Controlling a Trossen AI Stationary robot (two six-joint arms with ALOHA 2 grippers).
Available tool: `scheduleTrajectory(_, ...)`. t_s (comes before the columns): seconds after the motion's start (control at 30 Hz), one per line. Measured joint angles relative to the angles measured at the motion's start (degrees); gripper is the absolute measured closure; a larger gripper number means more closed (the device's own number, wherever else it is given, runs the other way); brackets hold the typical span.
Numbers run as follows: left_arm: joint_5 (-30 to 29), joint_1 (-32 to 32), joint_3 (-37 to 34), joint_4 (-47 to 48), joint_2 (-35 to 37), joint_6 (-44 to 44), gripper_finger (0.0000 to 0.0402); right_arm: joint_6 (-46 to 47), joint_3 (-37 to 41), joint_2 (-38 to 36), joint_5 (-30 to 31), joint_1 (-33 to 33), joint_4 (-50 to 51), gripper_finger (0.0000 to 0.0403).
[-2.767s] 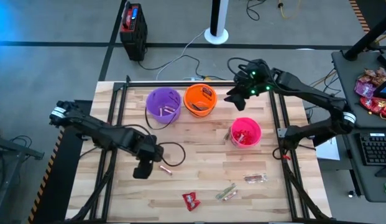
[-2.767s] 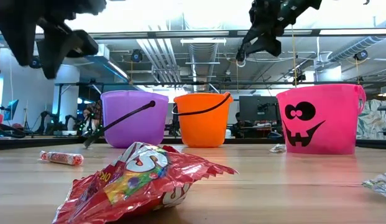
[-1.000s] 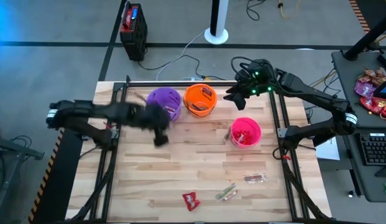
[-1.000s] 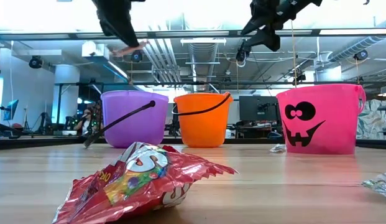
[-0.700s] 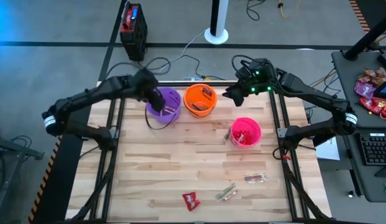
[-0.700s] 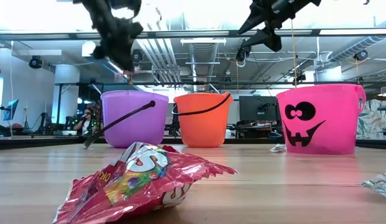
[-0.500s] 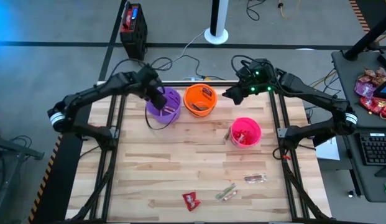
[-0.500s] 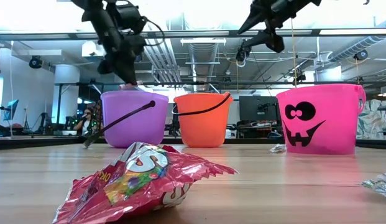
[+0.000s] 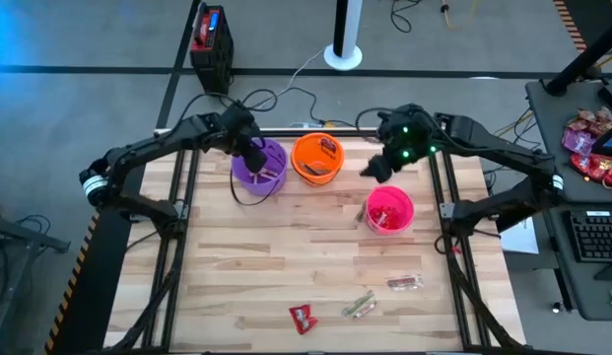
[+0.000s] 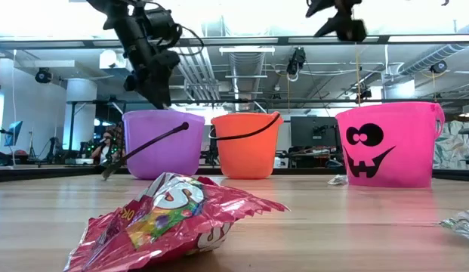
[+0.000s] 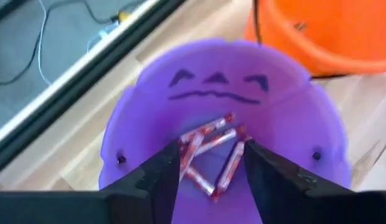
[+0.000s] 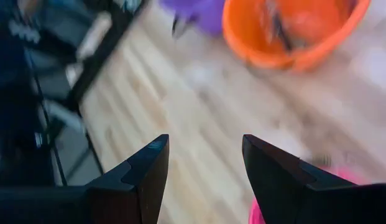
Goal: Sort candy by brand, put in halloween buckets
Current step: Put the green candy into the orange bucket
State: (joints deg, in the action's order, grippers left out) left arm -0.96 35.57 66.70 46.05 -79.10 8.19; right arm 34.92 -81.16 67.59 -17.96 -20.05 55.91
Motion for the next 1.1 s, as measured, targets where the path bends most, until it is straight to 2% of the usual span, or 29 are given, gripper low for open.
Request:
scheduleTrajectory(0.13, 0.06, -0.26, 0.0, -2.3, 2.43, -0.35, 0.0234, -1.8, -4.35, 1.79, -0.02, 7.97, 8.56, 0.0207)
scheduleTrajectory(0.33, 0.11, -0.87, 0.02, -8.52, 7.02, -1.97, 0.0233, -3.5, -4.86, 5.53, 0.71, 23.71, 9.87, 0.0207)
scheduleTrajectory(0.67, 0.14, -2.03, 0.09, -13.14, 13.74, -2.04, 0.0233, -3.97, -4.84, 15.3, 12.51, 45.44, 9.77, 0.0234)
scheduleTrajectory(0.8, 0.14, -2.03, 0.09, -13.52, 14.68, -2.03, 0.0232, -7.75, -4.83, 20.31, 20.3, 51.4, 8.51, 0.0238)
scheduleTrajectory(0.9, 0.14, -2.03, 0.09, -13.54, 15.09, -2.01, 0.0232, -12.19, -4.01, 24.16, 23.28, 54.21, 6.23, 0.0238)
scheduleTrajectory(1.1, 0.15, -2.67, 0.09, -13.49, 15.36, -2.01, 0.0232, -13.44, 3.87, 28.02, 16.52, 54.55, -7.62, 0.0239)
